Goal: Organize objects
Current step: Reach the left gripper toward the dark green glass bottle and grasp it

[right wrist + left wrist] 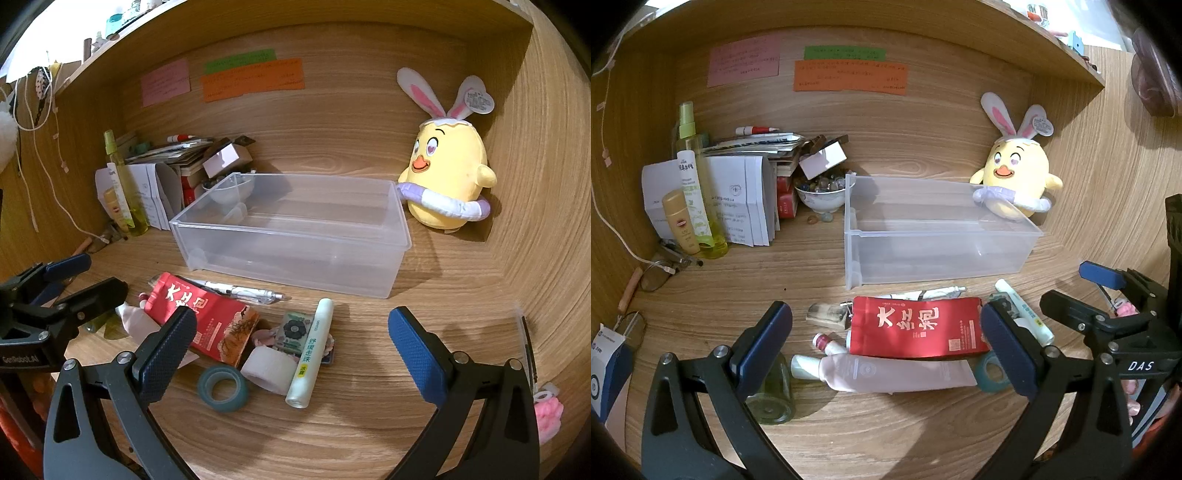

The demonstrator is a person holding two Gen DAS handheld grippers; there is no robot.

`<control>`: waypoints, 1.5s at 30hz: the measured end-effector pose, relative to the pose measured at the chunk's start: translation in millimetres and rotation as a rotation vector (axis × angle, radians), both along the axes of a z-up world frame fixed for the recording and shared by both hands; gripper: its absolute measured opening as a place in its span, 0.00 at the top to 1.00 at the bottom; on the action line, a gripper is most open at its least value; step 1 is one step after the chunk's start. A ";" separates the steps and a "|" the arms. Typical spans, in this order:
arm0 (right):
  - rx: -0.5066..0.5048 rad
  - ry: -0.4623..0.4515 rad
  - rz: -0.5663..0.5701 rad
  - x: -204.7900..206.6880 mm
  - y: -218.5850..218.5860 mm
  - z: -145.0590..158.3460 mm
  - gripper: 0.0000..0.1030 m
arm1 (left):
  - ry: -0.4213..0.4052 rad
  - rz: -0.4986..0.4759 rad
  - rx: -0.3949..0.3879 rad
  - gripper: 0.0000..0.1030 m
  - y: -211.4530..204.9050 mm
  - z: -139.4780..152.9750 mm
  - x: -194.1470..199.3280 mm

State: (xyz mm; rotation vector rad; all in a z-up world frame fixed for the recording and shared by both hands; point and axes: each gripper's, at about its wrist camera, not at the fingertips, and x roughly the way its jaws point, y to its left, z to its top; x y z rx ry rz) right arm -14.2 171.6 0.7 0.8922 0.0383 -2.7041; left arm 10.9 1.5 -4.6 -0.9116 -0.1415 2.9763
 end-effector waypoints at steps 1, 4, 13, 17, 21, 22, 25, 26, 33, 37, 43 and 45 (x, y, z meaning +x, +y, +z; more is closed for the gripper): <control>0.000 -0.002 0.000 -0.2 -0.1 0.3 0.00 | 0.001 0.000 0.001 0.00 -0.1 -0.2 0.6; 0.000 -0.004 0.001 -0.8 0.3 0.3 0.00 | 0.001 -0.003 0.003 0.00 0.1 -0.1 0.9; 0.007 -0.003 0.005 0.6 -1.0 1.0 0.00 | 0.016 0.000 0.001 0.00 0.2 2.1 3.8; 0.007 -0.008 0.010 1.2 -2.1 -0.2 0.00 | 0.011 0.007 0.015 0.00 -3.6 3.4 2.6; 0.009 -0.009 0.013 0.7 -4.1 -0.3 0.00 | 0.004 0.010 0.019 0.00 -7.7 3.3 1.9; 0.008 -0.009 0.012 0.2 -4.3 -0.2 0.00 | 0.003 0.009 0.021 0.00 -9.0 3.5 1.3; 0.004 -0.013 0.011 -3.1 -4.7 -0.7 0.00 | 0.002 0.006 0.024 0.00 -12.9 3.7 0.4; 0.002 -0.017 0.011 -4.6 -4.8 -1.2 0.00 | 0.003 0.005 0.025 0.00 -14.1 4.1 0.1; -0.005 -0.046 0.003 -17.1 -4.7 -6.7 0.00 | 0.000 0.002 0.024 0.00 -22.0 4.0 -3.7; -0.002 -0.055 -0.008 -20.7 -3.3 -8.7 0.00 | -0.010 0.010 0.030 0.00 -30.2 2.6 -5.4; 0.001 -0.076 -0.036 -25.2 4.5 -13.2 0.00 | -0.046 0.031 0.047 0.00 -49.5 -2.7 -5.2; 0.003 -0.080 -0.050 -25.7 8.5 -14.6 0.00 | -0.059 0.051 0.040 0.00 -56.7 -5.7 -3.6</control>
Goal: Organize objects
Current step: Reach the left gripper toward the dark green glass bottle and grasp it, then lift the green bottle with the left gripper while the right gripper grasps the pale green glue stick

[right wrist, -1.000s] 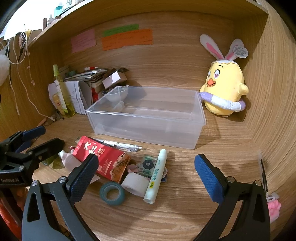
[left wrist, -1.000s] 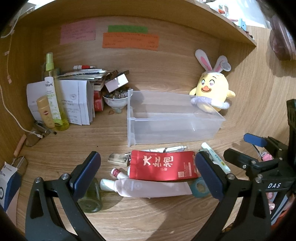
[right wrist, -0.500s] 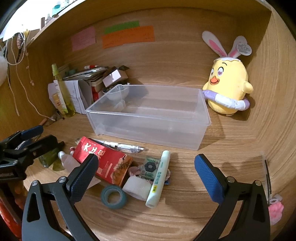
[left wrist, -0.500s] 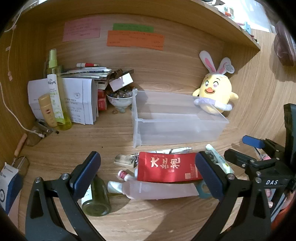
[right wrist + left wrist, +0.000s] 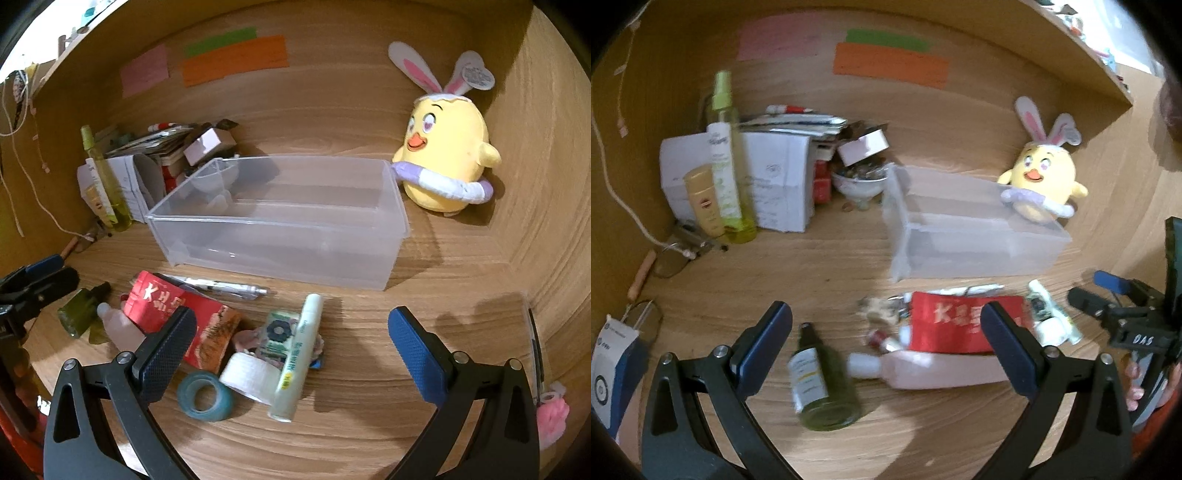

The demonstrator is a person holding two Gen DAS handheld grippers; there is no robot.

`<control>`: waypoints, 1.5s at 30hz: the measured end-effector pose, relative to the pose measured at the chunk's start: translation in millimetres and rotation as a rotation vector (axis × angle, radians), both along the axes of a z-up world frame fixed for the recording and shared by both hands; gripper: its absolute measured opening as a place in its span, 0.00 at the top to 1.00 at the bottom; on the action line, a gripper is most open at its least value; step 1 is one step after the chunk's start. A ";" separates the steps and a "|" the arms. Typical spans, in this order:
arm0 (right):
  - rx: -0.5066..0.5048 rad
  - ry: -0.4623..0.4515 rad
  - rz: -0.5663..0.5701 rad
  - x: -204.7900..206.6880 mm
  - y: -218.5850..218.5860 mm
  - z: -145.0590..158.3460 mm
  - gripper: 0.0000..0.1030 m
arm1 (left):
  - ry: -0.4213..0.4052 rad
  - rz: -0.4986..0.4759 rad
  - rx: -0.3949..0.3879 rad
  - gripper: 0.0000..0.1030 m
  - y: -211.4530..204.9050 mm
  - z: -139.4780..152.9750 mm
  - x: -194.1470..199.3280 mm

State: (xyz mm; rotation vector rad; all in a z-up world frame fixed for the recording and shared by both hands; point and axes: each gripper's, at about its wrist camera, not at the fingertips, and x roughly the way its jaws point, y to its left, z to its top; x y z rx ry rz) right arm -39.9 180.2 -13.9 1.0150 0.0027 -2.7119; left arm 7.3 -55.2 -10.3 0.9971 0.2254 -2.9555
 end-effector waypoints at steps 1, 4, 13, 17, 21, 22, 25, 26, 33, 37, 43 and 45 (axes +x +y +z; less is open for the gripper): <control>0.002 -0.002 -0.006 -0.4 1.6 -0.6 0.00 | -0.008 0.011 -0.002 0.00 -4.2 -1.8 0.9; 0.012 -0.012 -0.027 -2.0 8.2 -4.0 0.00 | -0.022 0.035 0.000 0.00 -15.6 -6.6 4.3; 0.005 -0.063 -0.081 -7.2 24.7 -19.5 0.01 | -0.085 0.129 0.030 0.01 -41.0 -30.3 6.7; 0.015 -0.089 -0.096 -10.8 24.4 -28.2 0.07 | -0.116 0.135 0.049 0.20 -44.5 -39.6 3.9; -0.001 -0.118 -0.086 -17.0 23.2 -35.4 0.20 | -0.133 0.133 0.082 0.30 -48.7 -46.4 0.5; 0.000 -0.122 -0.082 -18.1 22.2 -36.6 0.24 | -0.137 0.134 0.088 0.32 -49.7 -48.2 -0.4; -0.016 -0.134 -0.061 -20.5 19.3 -38.5 0.34 | -0.151 0.123 0.108 0.44 -50.6 -52.6 -2.6; -0.021 -0.135 -0.055 -20.7 18.6 -38.4 0.36 | -0.157 0.118 0.113 0.49 -50.5 -54.1 -3.3; -0.078 -0.160 -0.027 -20.6 18.4 -39.4 0.56 | -0.153 0.111 0.124 0.60 -49.3 -55.3 -2.0; -0.062 -0.159 -0.027 -18.2 19.9 -38.1 0.66 | -0.147 0.128 0.100 0.60 -50.5 -54.8 1.3; -0.014 -0.178 -0.012 -22.8 16.5 -43.9 0.71 | -0.138 0.145 0.119 0.60 -59.1 -54.9 2.2; 0.006 -0.169 0.002 -24.8 12.5 -43.2 0.74 | -0.131 0.145 0.121 0.60 -60.0 -53.6 1.9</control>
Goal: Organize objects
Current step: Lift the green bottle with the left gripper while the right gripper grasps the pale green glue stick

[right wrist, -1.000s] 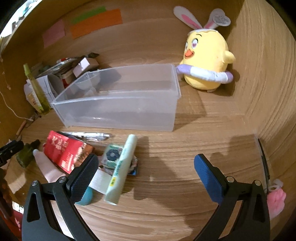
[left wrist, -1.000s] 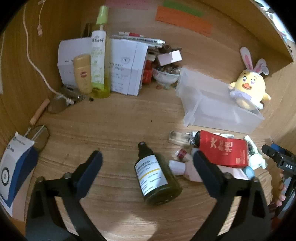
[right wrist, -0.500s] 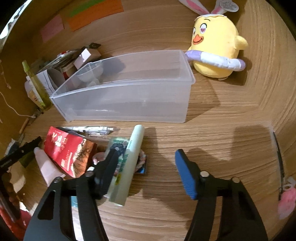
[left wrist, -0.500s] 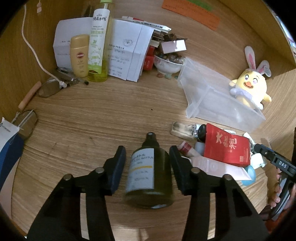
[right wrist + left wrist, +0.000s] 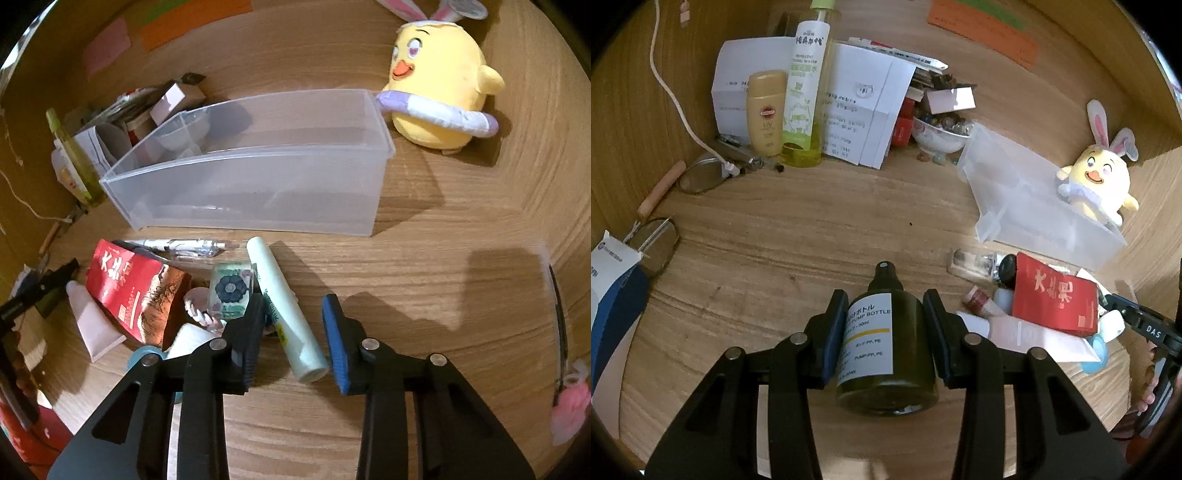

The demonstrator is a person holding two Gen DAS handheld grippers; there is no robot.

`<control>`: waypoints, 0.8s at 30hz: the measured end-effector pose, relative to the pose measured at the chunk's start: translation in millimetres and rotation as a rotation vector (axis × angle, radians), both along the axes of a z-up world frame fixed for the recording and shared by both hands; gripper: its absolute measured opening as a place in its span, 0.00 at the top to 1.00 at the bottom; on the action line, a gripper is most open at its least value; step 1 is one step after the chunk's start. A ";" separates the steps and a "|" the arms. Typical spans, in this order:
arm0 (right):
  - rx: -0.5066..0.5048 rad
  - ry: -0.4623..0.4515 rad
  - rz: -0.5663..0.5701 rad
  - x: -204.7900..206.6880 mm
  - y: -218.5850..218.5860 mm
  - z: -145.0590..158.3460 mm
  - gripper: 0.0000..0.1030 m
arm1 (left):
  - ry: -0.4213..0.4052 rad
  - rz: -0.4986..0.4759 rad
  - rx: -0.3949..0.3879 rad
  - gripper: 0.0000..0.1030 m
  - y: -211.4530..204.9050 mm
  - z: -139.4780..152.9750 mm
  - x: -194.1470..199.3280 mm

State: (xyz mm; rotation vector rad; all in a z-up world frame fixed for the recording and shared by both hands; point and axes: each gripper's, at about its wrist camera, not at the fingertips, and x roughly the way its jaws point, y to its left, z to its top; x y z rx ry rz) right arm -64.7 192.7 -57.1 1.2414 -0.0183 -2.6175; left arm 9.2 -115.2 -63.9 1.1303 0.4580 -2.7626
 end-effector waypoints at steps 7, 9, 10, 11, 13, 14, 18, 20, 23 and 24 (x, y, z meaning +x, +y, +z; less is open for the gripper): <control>0.010 0.005 0.035 -6.9 -5.4 -2.6 0.86 | 0.056 -0.022 -0.002 0.60 6.0 14.8 -5.0; 0.004 0.007 0.036 -5.0 -3.6 -2.3 0.86 | 0.072 -0.036 -0.005 0.60 10.5 20.6 -7.7; 0.004 0.011 0.035 -3.5 -3.2 -1.0 0.86 | 0.080 -0.043 -0.007 0.60 13.1 23.4 -9.0; 0.005 0.017 0.034 -1.4 -2.5 0.6 0.86 | 0.090 -0.052 -0.009 0.60 16.3 27.2 -10.5; 0.006 0.029 0.040 3.4 -1.7 5.5 0.86 | 0.103 -0.066 -0.011 0.60 20.7 32.3 -12.6; 0.007 0.036 0.041 5.8 -1.2 8.1 0.86 | 0.111 -0.073 -0.013 0.60 23.4 35.4 -13.8; 0.007 0.077 0.042 17.1 3.2 23.1 0.86 | 0.134 -0.100 -0.016 0.60 34.2 45.4 -19.8; 0.003 0.099 0.043 22.2 5.3 30.4 0.86 | 0.141 -0.113 -0.016 0.60 39.6 49.1 -22.3; -0.009 0.126 0.045 28.2 10.5 39.1 0.86 | 0.154 -0.130 -0.015 0.60 48.6 55.5 -26.2; -0.012 0.135 0.046 29.7 11.5 41.8 0.86 | 0.160 -0.136 -0.017 0.60 51.9 58.4 -27.7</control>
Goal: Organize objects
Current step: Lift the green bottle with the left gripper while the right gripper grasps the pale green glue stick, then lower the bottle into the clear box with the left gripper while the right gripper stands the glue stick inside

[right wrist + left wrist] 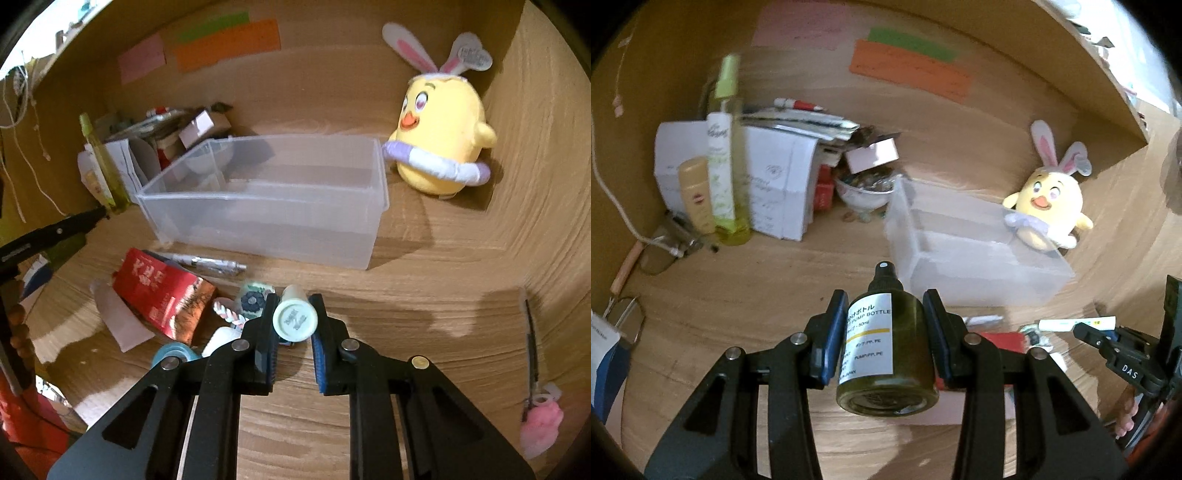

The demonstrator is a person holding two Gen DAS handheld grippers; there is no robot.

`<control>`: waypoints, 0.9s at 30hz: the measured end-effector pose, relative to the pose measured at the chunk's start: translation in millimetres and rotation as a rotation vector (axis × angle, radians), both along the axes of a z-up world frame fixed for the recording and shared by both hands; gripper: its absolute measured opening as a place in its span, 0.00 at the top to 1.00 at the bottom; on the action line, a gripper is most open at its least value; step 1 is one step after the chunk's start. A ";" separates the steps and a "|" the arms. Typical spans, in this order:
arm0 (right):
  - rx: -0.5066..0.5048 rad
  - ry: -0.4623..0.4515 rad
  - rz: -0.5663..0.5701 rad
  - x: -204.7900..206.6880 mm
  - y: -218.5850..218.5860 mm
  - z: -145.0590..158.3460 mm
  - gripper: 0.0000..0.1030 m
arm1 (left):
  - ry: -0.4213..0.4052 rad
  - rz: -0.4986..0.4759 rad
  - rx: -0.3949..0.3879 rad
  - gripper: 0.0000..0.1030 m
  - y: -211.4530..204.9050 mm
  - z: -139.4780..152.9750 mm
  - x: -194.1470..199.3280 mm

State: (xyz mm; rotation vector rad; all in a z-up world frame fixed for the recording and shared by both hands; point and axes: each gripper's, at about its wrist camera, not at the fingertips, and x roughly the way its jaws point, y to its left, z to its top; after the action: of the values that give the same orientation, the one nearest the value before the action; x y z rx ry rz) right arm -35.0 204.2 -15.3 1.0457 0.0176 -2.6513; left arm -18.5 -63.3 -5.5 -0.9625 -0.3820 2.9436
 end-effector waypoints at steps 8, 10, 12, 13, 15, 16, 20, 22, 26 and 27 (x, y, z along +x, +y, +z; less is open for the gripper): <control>-0.051 0.073 0.012 3.8 4.9 21.9 0.86 | 0.052 -0.040 -0.018 0.60 22.4 21.9 -9.8; -0.053 0.091 0.015 3.8 4.4 27.3 0.86 | 0.055 -0.052 -0.014 0.60 26.9 25.3 -15.4; -0.053 0.120 0.015 3.7 3.5 34.1 0.86 | 0.056 -0.066 -0.006 0.60 30.2 27.4 -20.2; -0.060 0.129 0.017 4.0 3.3 36.9 0.86 | 0.057 -0.073 -0.002 0.60 31.7 28.3 -22.0; -0.085 0.145 0.022 1.8 4.2 42.7 0.86 | 0.062 -0.078 -0.006 0.60 36.1 30.8 -26.1; -0.092 0.152 0.023 0.6 4.5 45.2 0.86 | 0.064 -0.081 -0.008 0.60 38.3 32.0 -28.8; -0.098 0.174 0.026 -8.7 4.0 52.1 0.86 | 0.064 -0.097 -0.011 0.60 44.0 35.6 -40.4; -0.095 0.180 0.027 -14.9 3.5 54.2 0.86 | 0.064 -0.101 -0.012 0.60 46.0 37.1 -46.4; -0.091 0.198 0.026 -29.9 3.3 59.7 0.86 | 0.066 -0.104 -0.016 0.60 50.0 39.8 -58.9; -0.091 0.202 0.026 -33.1 3.7 60.9 0.86 | 0.066 -0.104 -0.018 0.60 50.4 40.3 -61.9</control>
State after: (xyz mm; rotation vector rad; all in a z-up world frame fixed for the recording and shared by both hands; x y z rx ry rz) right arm -68.1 207.9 45.6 0.7421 -0.0466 -2.6952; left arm -80.4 -13.0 34.8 -0.8571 -0.2948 2.8809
